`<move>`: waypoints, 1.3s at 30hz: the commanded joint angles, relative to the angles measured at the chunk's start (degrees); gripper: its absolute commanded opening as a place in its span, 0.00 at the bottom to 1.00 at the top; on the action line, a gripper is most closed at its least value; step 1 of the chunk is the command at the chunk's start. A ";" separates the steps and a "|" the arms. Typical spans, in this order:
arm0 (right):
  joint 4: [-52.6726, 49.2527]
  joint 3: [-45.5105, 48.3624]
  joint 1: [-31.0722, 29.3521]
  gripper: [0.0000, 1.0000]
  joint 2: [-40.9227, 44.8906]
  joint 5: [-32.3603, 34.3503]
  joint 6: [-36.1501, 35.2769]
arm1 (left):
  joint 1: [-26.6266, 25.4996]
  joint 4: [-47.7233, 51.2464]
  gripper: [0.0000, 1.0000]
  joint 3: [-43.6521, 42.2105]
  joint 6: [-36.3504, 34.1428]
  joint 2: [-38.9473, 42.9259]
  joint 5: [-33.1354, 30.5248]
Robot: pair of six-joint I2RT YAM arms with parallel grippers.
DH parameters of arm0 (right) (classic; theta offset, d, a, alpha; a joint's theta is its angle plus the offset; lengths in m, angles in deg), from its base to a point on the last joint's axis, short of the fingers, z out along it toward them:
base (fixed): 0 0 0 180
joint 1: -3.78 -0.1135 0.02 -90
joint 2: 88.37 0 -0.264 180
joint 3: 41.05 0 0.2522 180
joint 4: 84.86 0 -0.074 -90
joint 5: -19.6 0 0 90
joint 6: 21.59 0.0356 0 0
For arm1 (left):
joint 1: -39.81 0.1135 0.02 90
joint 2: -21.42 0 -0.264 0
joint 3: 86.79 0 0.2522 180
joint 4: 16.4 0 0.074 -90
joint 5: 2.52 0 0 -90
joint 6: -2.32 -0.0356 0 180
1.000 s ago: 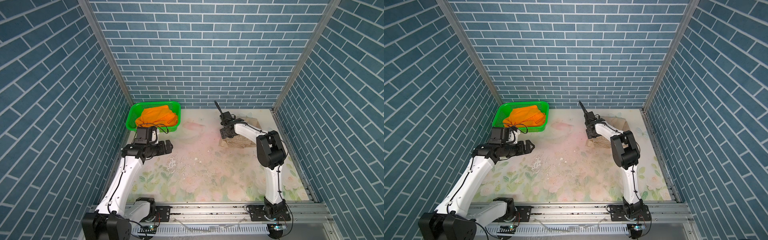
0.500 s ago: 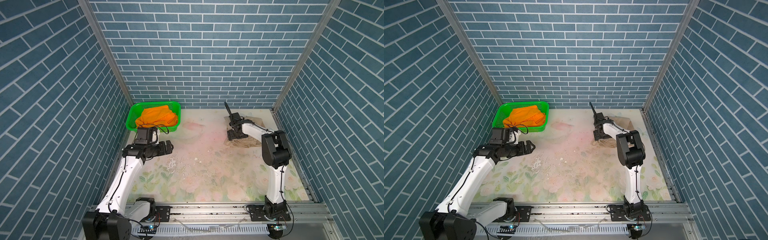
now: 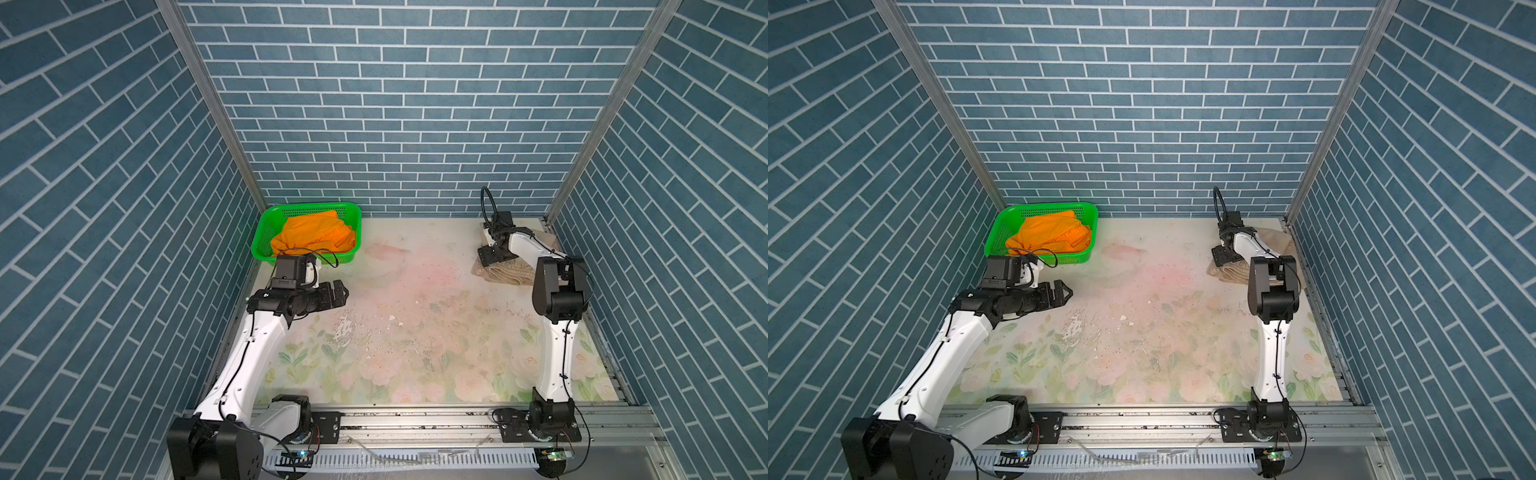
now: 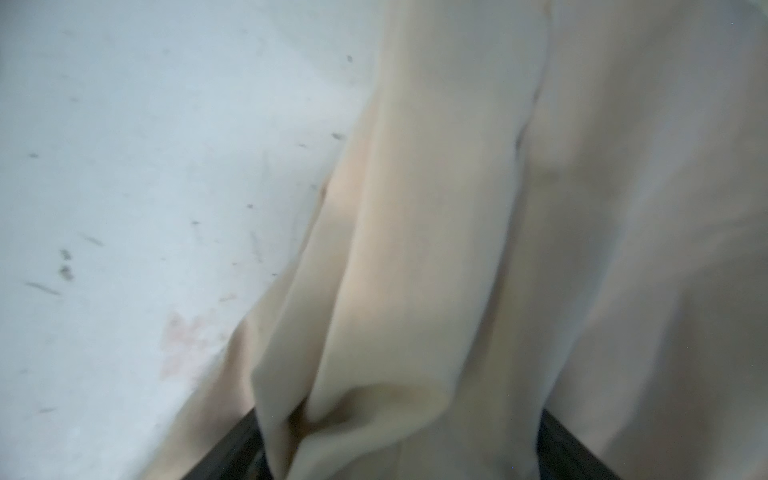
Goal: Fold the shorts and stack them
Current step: 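Carry the folded shorts with the right gripper to the far table corner and lower them, then release the beige shorts and pull the right gripper back toward the robot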
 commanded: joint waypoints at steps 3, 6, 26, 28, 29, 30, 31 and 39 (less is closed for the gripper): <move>5.59 7.94 -1.33 0.86 13.15 -9.07 5.02 | 0.32 -0.26 1.00 0.49 0.28 -0.23 0.07; 6.18 14.29 -0.41 0.86 21.35 -4.36 13.28 | 0.32 0.04 1.00 0.71 0.21 0.03 -0.43; 13.99 38.54 21.65 0.83 29.09 -22.38 33.21 | 0.23 -2.53 1.00 -0.49 0.53 -0.30 0.82; 13.97 36.30 21.83 0.83 26.10 -23.03 33.21 | 0.23 -2.85 1.00 -0.91 1.00 -0.22 1.24; 13.74 35.35 22.00 0.83 24.88 -23.38 33.28 | 0.23 -3.07 1.00 -1.10 1.15 -0.17 1.28; 13.63 34.39 22.09 0.83 23.67 -23.77 33.38 | 0.23 -3.11 1.00 -1.29 1.38 -0.06 1.24; 13.55 33.50 22.18 0.83 22.59 -23.97 33.32 | 0.23 -3.22 1.00 -1.52 1.49 0.03 1.27; 10.01 23.22 22.35 0.83 14.66 -21.70 30.68 | 0.23 -2.91 1.00 -0.45 1.45 0.09 -0.33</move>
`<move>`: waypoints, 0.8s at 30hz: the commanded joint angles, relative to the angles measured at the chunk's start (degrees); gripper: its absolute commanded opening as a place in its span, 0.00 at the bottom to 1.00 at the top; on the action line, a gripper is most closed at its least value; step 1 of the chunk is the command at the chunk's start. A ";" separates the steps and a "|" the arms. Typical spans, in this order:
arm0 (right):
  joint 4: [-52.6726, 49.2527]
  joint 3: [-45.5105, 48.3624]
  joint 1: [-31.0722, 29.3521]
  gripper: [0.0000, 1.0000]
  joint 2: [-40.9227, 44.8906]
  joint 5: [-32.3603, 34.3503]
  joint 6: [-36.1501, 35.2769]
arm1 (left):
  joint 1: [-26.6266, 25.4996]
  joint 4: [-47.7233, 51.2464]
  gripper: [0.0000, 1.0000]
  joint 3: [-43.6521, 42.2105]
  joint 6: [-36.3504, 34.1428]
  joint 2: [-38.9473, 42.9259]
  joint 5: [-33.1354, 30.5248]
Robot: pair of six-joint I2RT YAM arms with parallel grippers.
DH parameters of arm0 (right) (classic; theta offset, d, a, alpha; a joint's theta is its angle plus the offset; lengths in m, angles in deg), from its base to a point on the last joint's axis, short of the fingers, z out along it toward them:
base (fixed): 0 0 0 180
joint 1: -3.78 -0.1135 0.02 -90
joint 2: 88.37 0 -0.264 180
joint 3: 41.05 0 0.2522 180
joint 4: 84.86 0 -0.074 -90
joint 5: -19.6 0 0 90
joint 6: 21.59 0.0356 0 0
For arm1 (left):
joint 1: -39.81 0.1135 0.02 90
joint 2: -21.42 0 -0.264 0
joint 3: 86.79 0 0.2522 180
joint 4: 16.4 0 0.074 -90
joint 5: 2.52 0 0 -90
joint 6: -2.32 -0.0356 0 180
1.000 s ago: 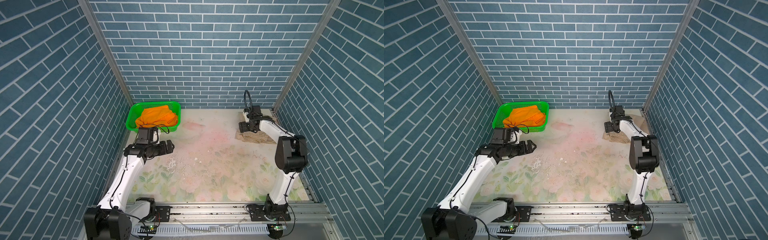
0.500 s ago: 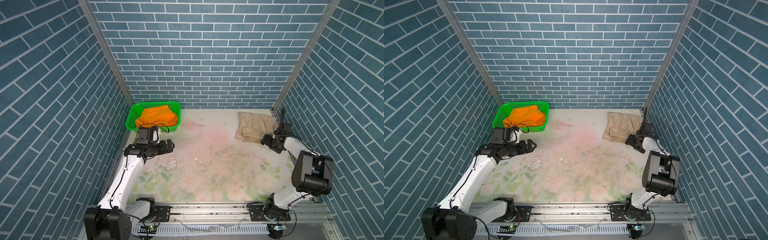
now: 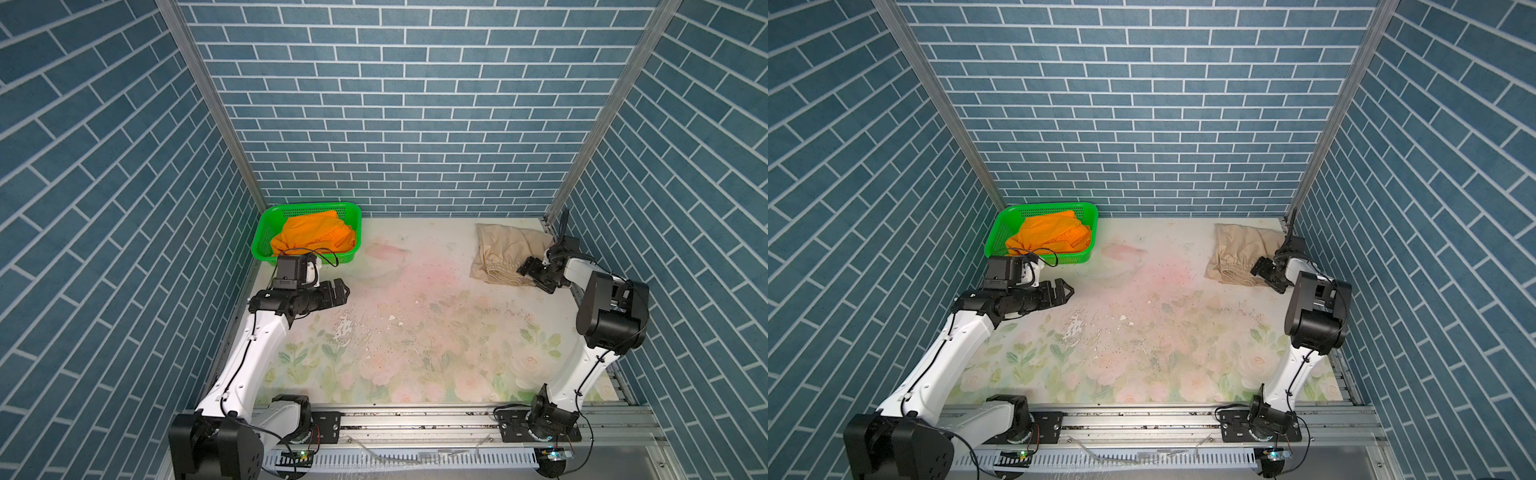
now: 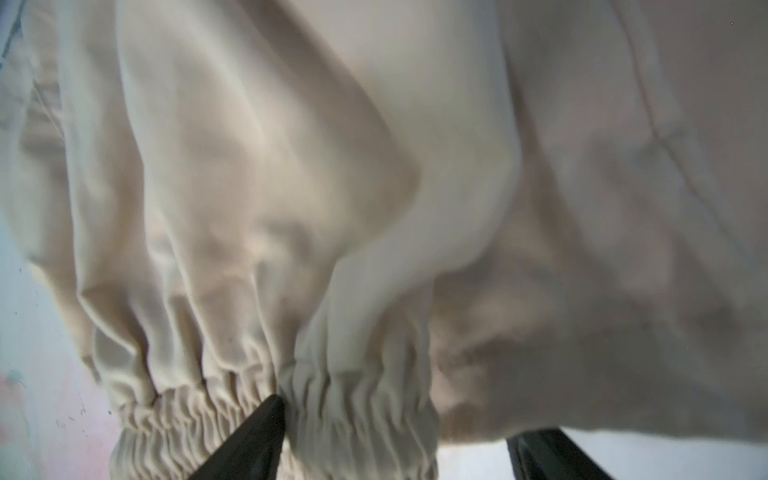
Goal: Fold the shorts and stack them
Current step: 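Release the beige shorts and pull the right gripper back toward the robot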
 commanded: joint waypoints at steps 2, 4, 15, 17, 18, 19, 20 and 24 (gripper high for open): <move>-2.02 -4.78 0.28 0.83 -2.98 0.69 -1.49 | 0.23 -0.04 1.00 1.26 0.12 0.16 -1.44; -2.06 -5.96 0.28 0.83 -3.26 1.28 -2.58 | 0.23 -0.28 1.00 1.87 0.21 0.05 -2.16; -5.07 7.12 0.07 0.82 12.97 -1.16 -1.04 | 0.23 2.25 1.00 17.72 -3.44 -7.67 -13.01; -4.50 11.77 0.14 0.82 17.86 0.65 -0.38 | 0.23 1.60 1.00 20.22 -4.09 -8.87 -13.34; -4.18 13.36 0.10 0.82 19.69 1.74 -0.29 | 0.23 0.81 1.00 21.09 -4.51 -9.41 -13.50; -3.36 14.31 0.10 0.82 20.86 2.01 -0.29 | 0.23 -0.28 1.00 21.64 -5.01 -9.85 -13.76; -2.55 14.47 0.10 0.81 21.31 1.68 -0.29 | 0.23 -1.29 1.00 22.05 -5.56 -10.32 -13.99; 3.25 12.43 -0.69 0.78 18.49 -5.89 0.11 | 0.23 -5.14 1.00 24.06 -9.44 -14.09 -16.64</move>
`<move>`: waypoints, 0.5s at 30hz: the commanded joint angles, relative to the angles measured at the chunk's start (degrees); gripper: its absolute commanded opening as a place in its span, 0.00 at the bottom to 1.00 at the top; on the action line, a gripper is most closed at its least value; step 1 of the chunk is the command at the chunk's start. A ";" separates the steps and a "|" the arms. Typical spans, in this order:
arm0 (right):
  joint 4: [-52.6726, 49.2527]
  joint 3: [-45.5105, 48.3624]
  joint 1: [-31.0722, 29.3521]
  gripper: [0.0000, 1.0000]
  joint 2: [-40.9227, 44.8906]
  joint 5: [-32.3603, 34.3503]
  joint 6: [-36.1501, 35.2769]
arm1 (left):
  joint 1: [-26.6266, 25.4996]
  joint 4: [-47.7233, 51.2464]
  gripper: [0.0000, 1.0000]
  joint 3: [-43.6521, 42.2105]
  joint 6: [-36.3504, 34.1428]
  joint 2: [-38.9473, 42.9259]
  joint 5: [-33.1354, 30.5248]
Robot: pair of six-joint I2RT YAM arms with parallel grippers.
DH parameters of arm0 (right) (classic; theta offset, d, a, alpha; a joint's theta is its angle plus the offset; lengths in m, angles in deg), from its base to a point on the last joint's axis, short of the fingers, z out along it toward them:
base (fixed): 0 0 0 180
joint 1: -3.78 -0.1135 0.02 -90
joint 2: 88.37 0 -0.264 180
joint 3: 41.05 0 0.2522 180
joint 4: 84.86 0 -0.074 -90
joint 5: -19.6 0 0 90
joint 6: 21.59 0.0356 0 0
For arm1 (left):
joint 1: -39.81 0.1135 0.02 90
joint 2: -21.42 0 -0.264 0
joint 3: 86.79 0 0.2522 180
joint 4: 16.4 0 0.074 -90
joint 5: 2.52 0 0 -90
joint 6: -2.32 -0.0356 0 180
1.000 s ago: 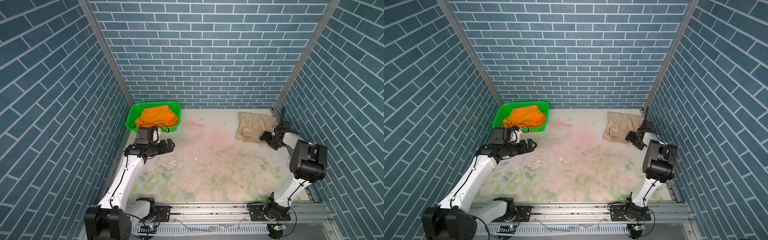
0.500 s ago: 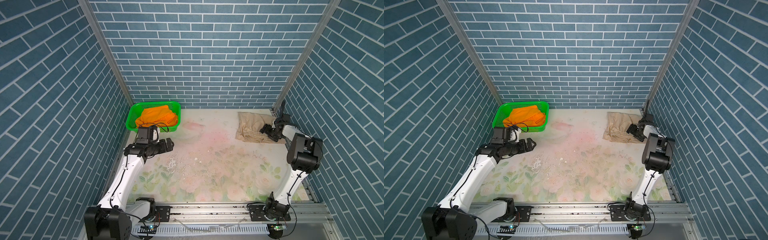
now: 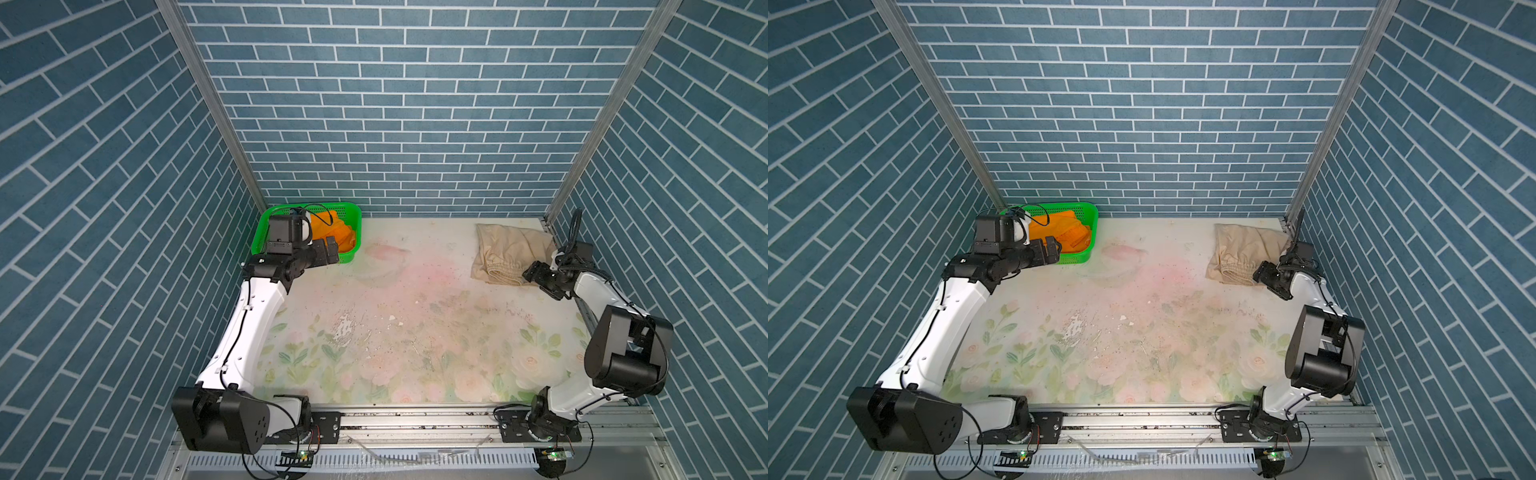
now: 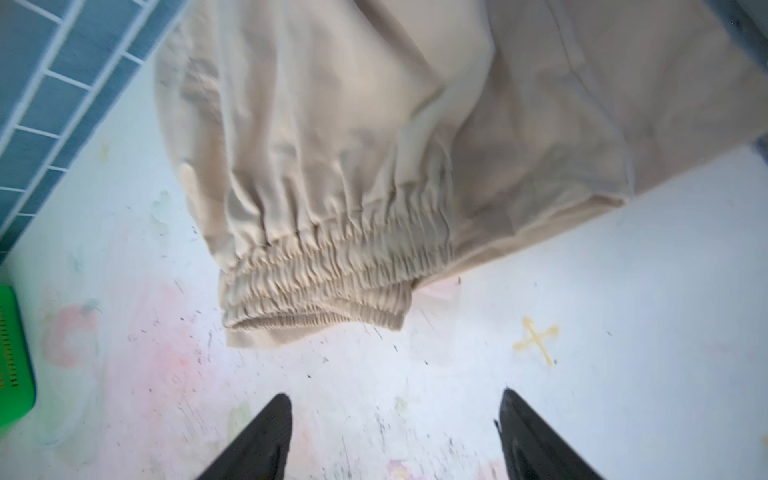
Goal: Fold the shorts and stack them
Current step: 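Reach the left gripper into the green basket and grasp the orange shorts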
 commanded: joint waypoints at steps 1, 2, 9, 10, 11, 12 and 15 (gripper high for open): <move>4.57 -2.79 -1.06 0.78 -3.59 -3.78 1.13 | 0.23 -2.45 1.00 3.07 -4.82 -3.97 -4.47; 3.57 -4.58 -1.50 0.78 -5.49 -2.66 0.38 | 0.23 -2.48 1.00 3.90 -5.58 -5.12 -5.93; -0.11 -10.16 -8.57 0.78 -6.11 -0.87 -5.07 | 0.27 -1.02 1.00 14.38 -12.43 -19.99 -8.81; 0.36 -9.23 -10.42 0.78 -4.20 -2.30 -6.05 | 0.38 -1.03 1.00 16.37 -13.31 -22.86 -8.22; 1.11 -8.01 -12.28 0.78 -2.35 -3.49 -7.07 | 0.49 -1.14 1.00 17.68 -14.32 -25.24 -7.04; 1.42 -6.66 -14.56 0.78 -0.06 -4.53 -8.48 | 0.49 -0.78 1.00 19.95 -15.44 -28.01 -6.37; 2.28 -2.81 -20.93 0.79 6.01 -4.68 -9.59 | 0.49 0.63 1.00 25.74 -18.01 -34.73 -5.50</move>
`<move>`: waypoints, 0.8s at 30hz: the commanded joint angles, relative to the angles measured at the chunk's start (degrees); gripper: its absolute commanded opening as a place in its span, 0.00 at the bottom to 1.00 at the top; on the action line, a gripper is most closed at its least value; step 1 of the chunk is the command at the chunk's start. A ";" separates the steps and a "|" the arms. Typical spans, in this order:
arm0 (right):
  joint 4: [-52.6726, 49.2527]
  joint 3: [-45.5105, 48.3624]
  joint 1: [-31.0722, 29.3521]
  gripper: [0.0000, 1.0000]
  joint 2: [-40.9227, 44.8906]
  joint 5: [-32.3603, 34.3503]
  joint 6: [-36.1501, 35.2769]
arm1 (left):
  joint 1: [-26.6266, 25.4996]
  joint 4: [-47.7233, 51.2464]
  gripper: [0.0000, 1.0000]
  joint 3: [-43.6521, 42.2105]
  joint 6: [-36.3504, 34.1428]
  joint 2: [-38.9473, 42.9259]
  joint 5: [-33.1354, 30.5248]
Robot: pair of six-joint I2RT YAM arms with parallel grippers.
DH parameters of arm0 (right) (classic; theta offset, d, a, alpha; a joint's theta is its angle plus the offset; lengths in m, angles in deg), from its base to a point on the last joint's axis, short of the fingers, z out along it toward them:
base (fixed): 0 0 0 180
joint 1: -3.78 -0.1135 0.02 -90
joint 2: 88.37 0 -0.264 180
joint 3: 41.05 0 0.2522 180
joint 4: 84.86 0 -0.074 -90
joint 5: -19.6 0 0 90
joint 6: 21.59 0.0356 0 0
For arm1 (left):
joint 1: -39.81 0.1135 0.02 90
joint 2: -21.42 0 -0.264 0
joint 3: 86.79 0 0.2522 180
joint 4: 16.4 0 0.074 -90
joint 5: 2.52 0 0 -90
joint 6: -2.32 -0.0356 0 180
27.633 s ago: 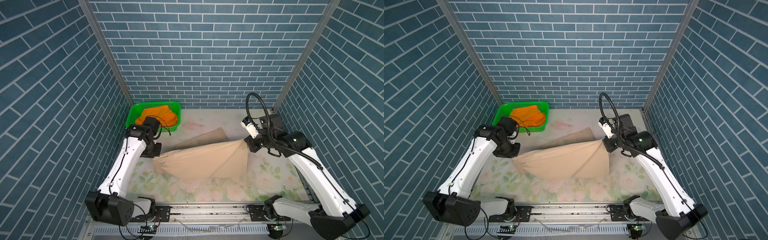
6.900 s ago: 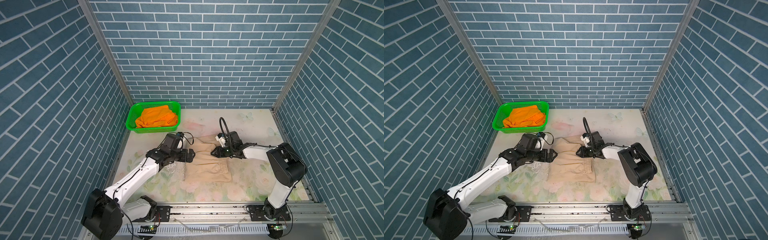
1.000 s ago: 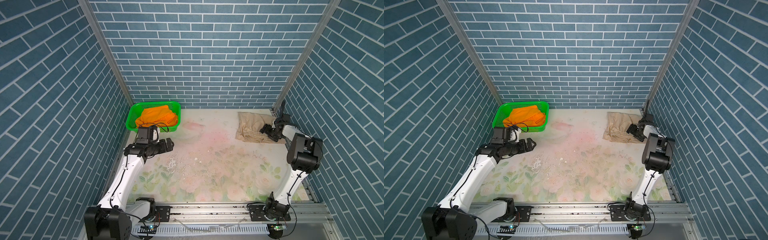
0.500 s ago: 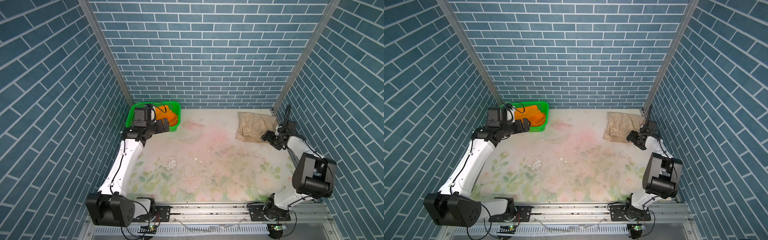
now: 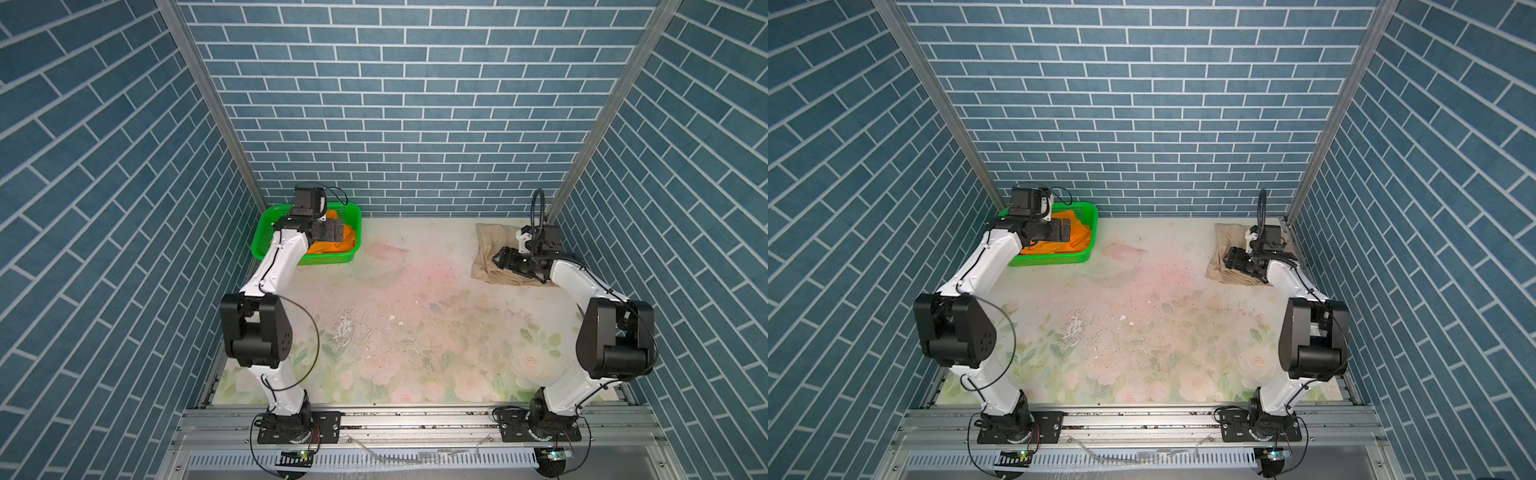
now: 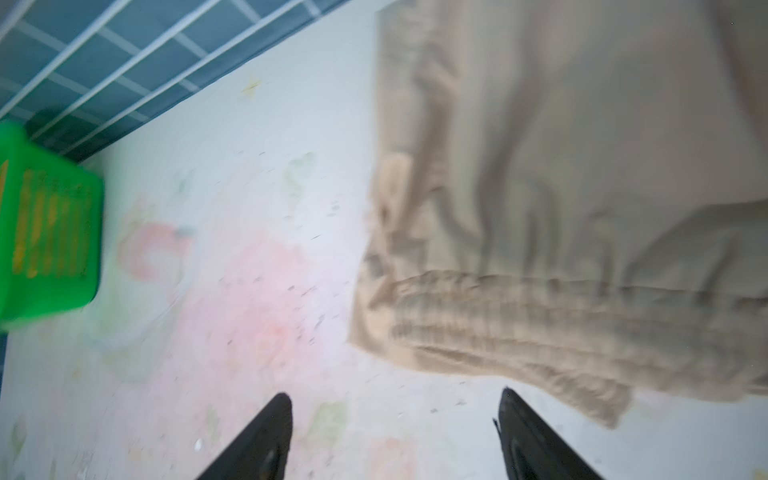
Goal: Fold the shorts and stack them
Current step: 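Reach the left gripper into the green basket and grasp the orange shorts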
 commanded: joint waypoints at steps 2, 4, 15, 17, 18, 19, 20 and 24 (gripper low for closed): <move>3.85 5.80 -6.71 0.79 10.27 -5.68 -1.67 | 0.29 4.41 1.00 7.62 -6.11 -7.47 0.30; 7.32 9.28 -9.32 0.79 13.84 -7.39 0.25 | 0.30 7.33 1.00 11.46 -7.41 -10.88 -0.64; 10.89 17.30 -16.28 0.80 22.67 -8.90 2.11 | 0.36 9.71 1.00 14.76 -10.17 -21.68 -15.00; 11.70 18.36 -16.38 0.80 23.44 -8.84 2.63 | 0.38 9.52 1.00 15.31 -9.99 -23.49 -16.06; 12.12 18.93 -16.36 0.80 23.64 -8.74 2.83 | 0.34 9.46 1.00 15.54 -9.99 -24.41 -16.36; 12.25 19.18 -16.40 0.80 23.73 -8.57 3.00 | 0.47 9.30 1.00 15.67 -9.99 -25.11 -16.73; 12.26 19.43 -16.44 0.80 23.74 -8.51 3.31 | 0.71 9.03 1.00 15.74 -9.84 -25.77 -16.69; 12.82 19.76 -16.55 0.80 23.65 -8.73 3.81 | 2.58 9.00 0.93 16.44 -8.37 -27.45 -14.64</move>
